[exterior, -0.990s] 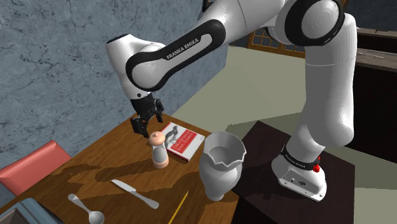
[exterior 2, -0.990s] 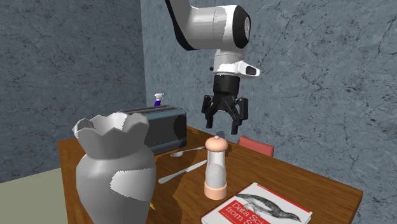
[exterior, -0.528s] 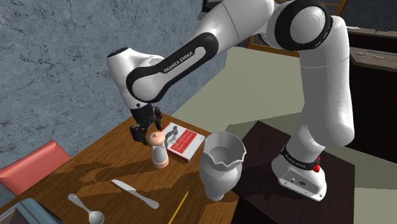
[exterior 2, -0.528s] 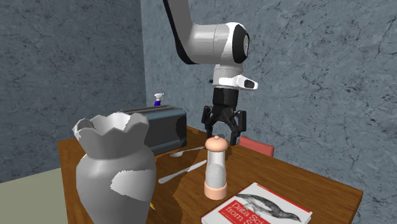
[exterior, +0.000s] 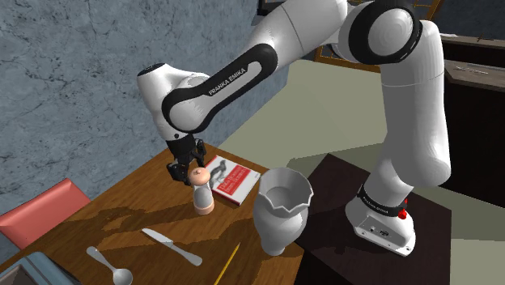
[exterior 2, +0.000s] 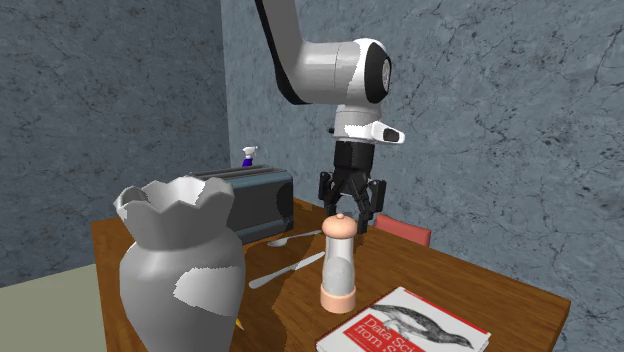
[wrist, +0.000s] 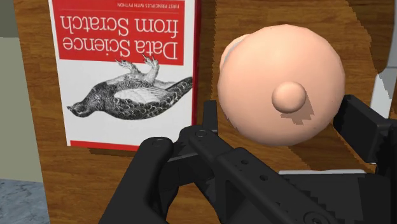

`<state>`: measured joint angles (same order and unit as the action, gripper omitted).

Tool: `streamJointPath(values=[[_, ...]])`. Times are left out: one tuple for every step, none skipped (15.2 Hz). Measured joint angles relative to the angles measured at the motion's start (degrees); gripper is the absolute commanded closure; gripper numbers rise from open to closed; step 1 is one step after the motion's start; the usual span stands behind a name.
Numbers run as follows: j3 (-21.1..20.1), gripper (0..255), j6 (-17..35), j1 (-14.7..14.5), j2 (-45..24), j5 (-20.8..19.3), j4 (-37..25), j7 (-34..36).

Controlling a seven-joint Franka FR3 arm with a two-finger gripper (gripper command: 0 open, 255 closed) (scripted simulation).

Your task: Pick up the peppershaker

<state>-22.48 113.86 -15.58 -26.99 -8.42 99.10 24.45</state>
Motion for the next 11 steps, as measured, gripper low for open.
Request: streamJointPath(values=[[0.0, 255, 0.0, 0.0, 0.0, 0.0, 0.0, 0.0], [0.0, 255, 0.0, 0.0, 0.0, 0.0, 0.0, 0.0], [0.0, 255, 0.0, 0.0, 0.0, 0.0, 0.0, 0.0], [0.0, 255, -0.1, 0.0, -0.1, 0.0, -0.1, 0.0], [0.0, 255, -0.4, 0.0, 0.1, 0.1, -0.2, -0.1], [-0.1, 255, -0.9, 0.0, 0.2, 0.1, -0.5, -0.1], [-0.1, 255, -1.3, 0.0, 0.5, 0.3, -0.7, -0.1], [-0.2, 255, -1.9, 0.1, 0.9, 0.4, -0.9, -0.2], [-0.3, 255, -2.5, 0.2, 1.3, 0.6, -1.1, -0.3], [-0.4, 255, -3.1, 0.3, 1.7, 0.7, -1.4, -0.4], [-0.4, 255, -3.9, 0.2, 1.8, 0.8, -2.0, -0.4]])
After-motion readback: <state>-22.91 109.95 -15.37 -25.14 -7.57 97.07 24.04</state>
